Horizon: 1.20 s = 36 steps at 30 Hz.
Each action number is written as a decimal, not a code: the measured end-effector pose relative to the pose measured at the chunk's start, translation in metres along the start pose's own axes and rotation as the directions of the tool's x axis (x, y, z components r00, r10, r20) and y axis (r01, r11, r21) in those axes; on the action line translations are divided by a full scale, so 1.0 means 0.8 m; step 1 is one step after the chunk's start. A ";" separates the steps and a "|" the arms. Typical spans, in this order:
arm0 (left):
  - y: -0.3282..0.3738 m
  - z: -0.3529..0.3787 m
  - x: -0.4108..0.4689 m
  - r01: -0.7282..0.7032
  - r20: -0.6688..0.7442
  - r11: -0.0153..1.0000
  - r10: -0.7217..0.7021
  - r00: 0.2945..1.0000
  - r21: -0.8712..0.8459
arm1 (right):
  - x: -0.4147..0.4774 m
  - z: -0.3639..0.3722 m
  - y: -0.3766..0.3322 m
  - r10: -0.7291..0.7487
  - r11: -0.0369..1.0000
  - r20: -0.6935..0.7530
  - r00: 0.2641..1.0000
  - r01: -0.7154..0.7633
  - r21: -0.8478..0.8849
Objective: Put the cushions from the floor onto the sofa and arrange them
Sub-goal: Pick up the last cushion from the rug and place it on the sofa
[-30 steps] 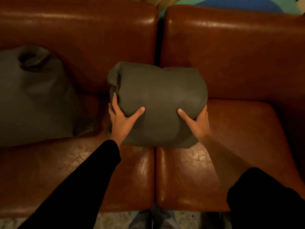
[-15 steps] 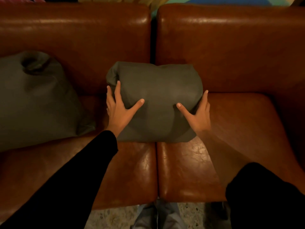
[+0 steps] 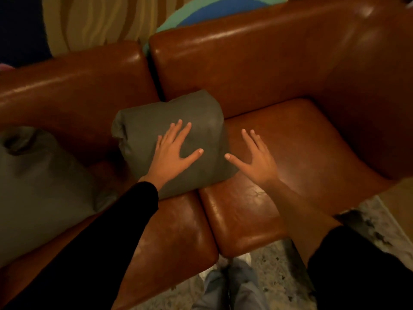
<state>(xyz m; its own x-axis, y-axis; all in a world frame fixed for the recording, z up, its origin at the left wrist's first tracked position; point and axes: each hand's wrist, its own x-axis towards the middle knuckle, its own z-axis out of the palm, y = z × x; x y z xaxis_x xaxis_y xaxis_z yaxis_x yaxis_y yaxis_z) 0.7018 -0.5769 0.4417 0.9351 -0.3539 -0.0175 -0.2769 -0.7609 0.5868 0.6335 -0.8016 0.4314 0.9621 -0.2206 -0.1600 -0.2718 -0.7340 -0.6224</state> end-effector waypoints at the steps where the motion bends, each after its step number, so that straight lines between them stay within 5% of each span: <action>1: 0.015 0.006 0.002 -0.031 0.027 0.999 0.031 0.999 -0.009 | -0.011 -0.009 0.009 0.010 1.000 -0.014 1.000 -0.010 0.000; 13: 0.230 0.124 -0.051 -0.401 0.451 0.912 0.393 0.801 -0.082 | -0.205 -0.141 0.152 0.295 0.953 -0.227 0.928 -0.303 0.003; 25: 0.401 0.243 -0.241 -0.480 0.613 0.857 0.483 0.625 -0.186 | -0.478 -0.218 0.284 0.480 0.865 -0.314 0.819 -0.501 0.019; 36: 0.559 0.346 -0.262 -0.557 0.718 0.811 0.494 0.490 -0.178 | -0.553 -0.314 0.398 0.527 0.830 -0.393 0.753 -0.556 0.047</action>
<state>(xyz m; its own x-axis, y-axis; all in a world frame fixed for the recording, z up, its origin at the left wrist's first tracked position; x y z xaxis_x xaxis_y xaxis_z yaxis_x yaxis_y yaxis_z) 0.3208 -0.9938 0.4837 0.1623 -0.9401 -0.2999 -0.7065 -0.3229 0.6298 0.1166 -1.0989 0.4963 0.5739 -0.8056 -0.1471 -0.7596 -0.4565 -0.4632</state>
